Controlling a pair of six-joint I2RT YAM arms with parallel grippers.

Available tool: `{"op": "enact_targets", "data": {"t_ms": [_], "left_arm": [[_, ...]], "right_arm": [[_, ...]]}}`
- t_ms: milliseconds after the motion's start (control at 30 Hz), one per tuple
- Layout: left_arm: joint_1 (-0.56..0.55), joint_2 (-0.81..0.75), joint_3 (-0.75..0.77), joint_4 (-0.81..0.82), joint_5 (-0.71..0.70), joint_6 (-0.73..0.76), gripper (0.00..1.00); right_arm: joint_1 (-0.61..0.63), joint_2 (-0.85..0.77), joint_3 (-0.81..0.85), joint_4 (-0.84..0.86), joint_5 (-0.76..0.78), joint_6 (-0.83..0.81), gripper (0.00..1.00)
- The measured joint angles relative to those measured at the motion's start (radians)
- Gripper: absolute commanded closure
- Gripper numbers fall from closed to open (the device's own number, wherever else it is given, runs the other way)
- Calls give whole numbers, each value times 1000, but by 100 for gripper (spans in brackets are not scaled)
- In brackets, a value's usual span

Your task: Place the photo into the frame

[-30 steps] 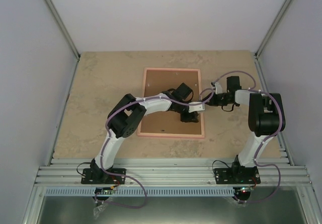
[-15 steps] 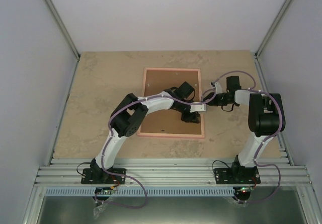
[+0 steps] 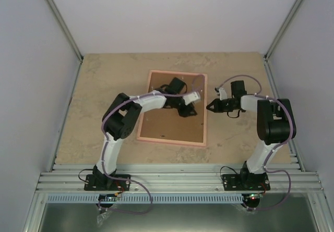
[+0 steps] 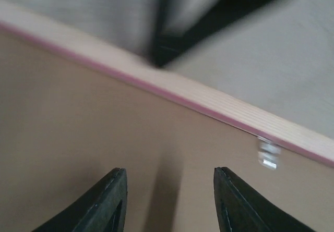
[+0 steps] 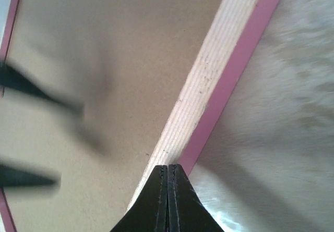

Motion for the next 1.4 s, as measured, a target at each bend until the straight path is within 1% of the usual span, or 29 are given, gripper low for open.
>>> {"op": "enact_targets", "data": {"t_ms": [67, 133, 167, 233, 300, 367, 500, 633, 767, 867, 967, 1200, 1400], "left_arm": [[55, -5, 0, 50, -28, -71, 51], [112, -3, 14, 79, -64, -137, 52], [124, -1, 20, 84, -74, -148, 52], [154, 38, 98, 68, -97, -170, 54], [162, 84, 176, 61, -104, -176, 55], [158, 133, 256, 44, -97, -173, 57], [145, 225, 368, 0, -77, -168, 62], [140, 311, 472, -44, -77, -170, 65], [138, 345, 547, -85, -80, -169, 68], [138, 383, 618, -138, -62, -151, 67], [138, 417, 685, -196, -16, -110, 62], [135, 436, 737, -295, 53, -62, 61], [133, 437, 732, -302, 68, -63, 59]], "right_arm": [[24, -10, -13, -2, -2, -3, 99], [46, -11, -14, -5, -9, -6, 95], [51, -11, -13, -8, -11, -8, 91], [54, -9, -3, -25, -25, -8, 83], [40, -6, 16, -32, -37, -3, 73], [14, 3, 58, -29, -49, 8, 69], [-22, 44, 167, 20, -51, 37, 72], [-25, 143, 286, 72, -44, 87, 72], [-23, 227, 335, 106, -29, 133, 75], [-18, 276, 364, 112, -26, 165, 76], [-7, 326, 406, 113, -26, 186, 77], [21, 373, 462, 112, -23, 212, 83], [37, 380, 473, 115, -20, 219, 85]]}}
